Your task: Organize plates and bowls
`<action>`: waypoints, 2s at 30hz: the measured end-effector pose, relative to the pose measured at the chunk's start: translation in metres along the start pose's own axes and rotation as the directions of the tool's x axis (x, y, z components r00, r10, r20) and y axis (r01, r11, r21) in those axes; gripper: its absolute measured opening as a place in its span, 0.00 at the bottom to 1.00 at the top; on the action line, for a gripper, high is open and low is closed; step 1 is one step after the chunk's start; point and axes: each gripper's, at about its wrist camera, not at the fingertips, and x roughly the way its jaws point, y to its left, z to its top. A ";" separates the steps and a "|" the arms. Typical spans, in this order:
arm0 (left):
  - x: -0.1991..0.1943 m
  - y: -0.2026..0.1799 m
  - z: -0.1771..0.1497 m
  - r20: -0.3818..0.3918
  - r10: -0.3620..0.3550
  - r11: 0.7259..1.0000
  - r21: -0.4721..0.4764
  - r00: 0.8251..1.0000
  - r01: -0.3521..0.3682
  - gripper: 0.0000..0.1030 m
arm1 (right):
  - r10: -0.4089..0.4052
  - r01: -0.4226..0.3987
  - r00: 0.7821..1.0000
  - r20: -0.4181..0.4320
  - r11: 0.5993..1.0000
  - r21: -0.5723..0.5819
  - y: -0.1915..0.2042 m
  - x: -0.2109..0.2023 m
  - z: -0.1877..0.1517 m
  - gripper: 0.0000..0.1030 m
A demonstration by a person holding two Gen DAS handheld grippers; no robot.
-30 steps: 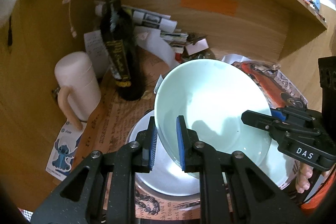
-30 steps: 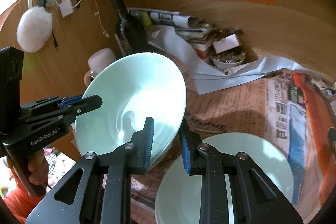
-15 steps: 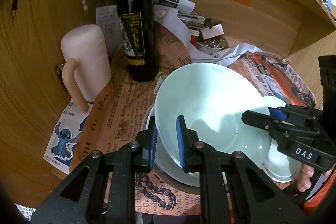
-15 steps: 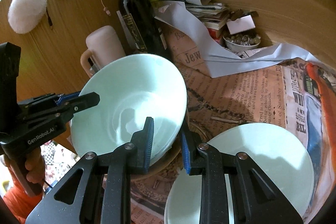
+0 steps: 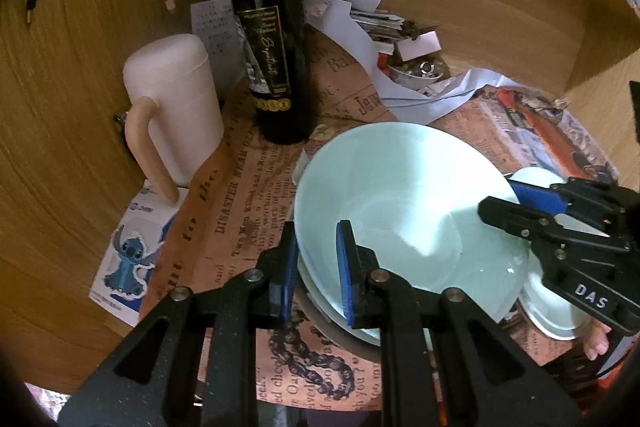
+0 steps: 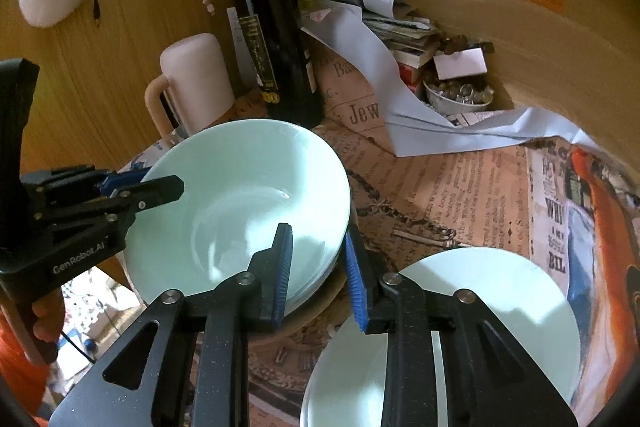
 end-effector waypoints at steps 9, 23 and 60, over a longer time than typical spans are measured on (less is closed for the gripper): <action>-0.018 0.003 0.006 0.082 0.006 1.000 0.002 0.997 -0.006 0.58 | 0.008 -0.009 1.000 0.028 1.000 0.015 -0.007 -0.008 0.004 0.48; -0.002 0.013 -0.016 -0.057 -0.126 0.988 -0.095 0.990 0.121 0.65 | 0.079 -0.073 0.994 -0.079 0.995 0.075 -0.016 0.009 -0.001 0.53; 0.010 0.002 -0.013 -0.054 -0.128 0.986 -0.112 0.990 0.121 0.52 | 0.054 -0.044 0.994 -0.095 0.993 0.109 -0.012 0.023 0.005 0.35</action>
